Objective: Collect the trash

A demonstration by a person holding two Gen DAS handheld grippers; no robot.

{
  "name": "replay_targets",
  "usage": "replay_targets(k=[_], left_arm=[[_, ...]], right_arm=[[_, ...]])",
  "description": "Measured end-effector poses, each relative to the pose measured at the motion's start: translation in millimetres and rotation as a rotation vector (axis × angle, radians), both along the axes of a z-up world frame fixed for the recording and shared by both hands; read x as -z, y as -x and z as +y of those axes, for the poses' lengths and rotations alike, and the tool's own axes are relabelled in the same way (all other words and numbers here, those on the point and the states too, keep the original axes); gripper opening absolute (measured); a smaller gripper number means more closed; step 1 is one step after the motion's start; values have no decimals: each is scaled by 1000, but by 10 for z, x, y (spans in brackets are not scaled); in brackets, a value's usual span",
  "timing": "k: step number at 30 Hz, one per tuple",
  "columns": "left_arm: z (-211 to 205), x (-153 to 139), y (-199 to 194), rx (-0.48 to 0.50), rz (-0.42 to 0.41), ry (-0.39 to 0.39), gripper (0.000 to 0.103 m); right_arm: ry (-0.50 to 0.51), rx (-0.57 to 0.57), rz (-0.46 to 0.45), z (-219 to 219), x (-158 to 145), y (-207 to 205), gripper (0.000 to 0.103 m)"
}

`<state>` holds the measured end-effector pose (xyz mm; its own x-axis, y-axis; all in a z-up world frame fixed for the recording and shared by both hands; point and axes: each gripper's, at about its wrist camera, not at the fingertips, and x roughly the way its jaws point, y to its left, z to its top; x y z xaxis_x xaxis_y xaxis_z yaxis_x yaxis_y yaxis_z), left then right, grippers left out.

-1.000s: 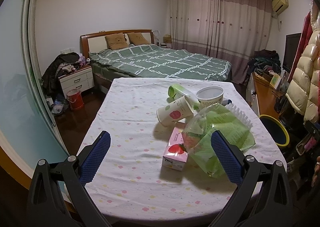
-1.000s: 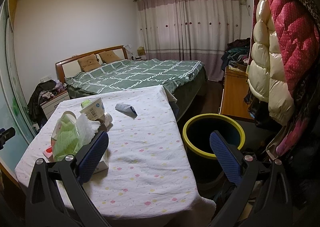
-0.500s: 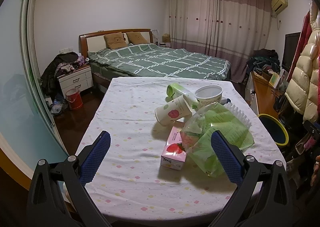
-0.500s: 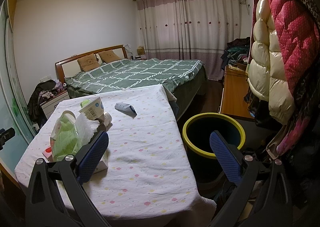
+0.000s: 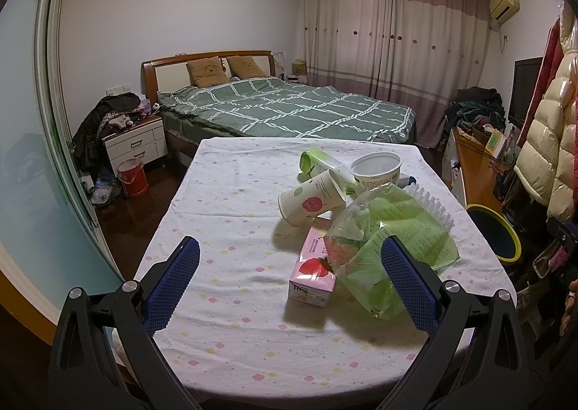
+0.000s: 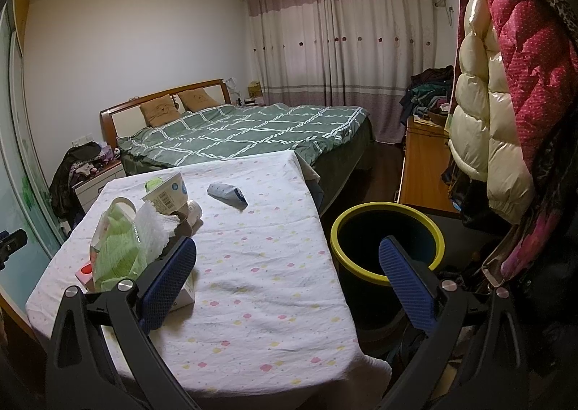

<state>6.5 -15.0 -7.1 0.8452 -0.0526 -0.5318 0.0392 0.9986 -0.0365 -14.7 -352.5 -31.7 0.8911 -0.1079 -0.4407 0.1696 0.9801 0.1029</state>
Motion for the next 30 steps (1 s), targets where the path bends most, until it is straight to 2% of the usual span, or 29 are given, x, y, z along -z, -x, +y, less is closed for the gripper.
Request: replay_targets(k=[22, 30], left_arm=[[-19, 12, -12, -1, 3, -1, 99], [91, -7, -104, -29, 1, 1, 99]], right_arm=[[-7, -8, 13, -6, 48, -49, 97], [-13, -98, 27, 189, 71, -215, 97]])
